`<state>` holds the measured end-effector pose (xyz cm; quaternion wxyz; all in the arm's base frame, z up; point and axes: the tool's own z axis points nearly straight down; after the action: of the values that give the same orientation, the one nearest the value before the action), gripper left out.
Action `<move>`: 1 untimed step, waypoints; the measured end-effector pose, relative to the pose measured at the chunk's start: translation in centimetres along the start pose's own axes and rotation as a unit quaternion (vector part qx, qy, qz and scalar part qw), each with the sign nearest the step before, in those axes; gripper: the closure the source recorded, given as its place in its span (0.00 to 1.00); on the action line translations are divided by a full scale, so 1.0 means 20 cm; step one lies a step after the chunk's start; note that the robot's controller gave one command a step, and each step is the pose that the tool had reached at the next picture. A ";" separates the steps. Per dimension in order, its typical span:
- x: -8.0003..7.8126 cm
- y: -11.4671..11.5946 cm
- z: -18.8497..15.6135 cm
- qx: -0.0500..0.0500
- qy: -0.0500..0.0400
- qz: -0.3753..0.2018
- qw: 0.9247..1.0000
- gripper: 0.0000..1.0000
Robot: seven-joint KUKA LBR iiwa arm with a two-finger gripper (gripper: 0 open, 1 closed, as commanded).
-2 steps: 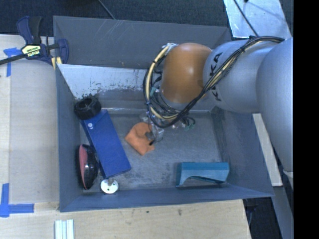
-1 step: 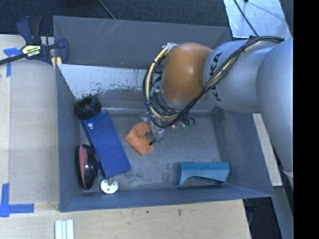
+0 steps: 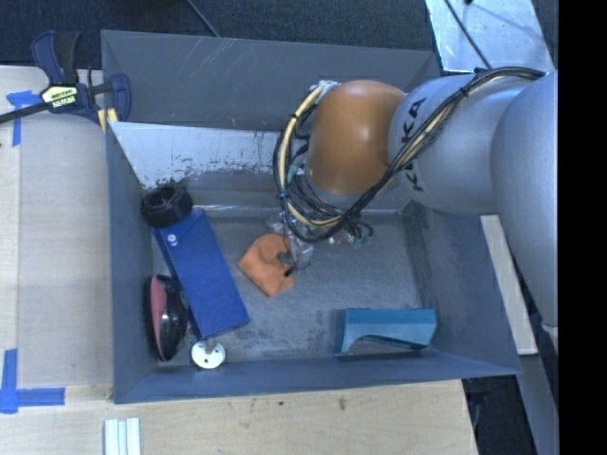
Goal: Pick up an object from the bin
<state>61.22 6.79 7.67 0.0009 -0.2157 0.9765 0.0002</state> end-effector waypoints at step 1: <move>0.00 0.00 -0.06 0.000 0.000 0.001 1.000 1.00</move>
Offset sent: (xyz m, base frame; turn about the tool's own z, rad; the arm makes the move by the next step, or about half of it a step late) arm 0.0000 0.0000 0.0034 0.0000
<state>61.26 6.79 8.94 0.0010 -0.2151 0.9766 0.0001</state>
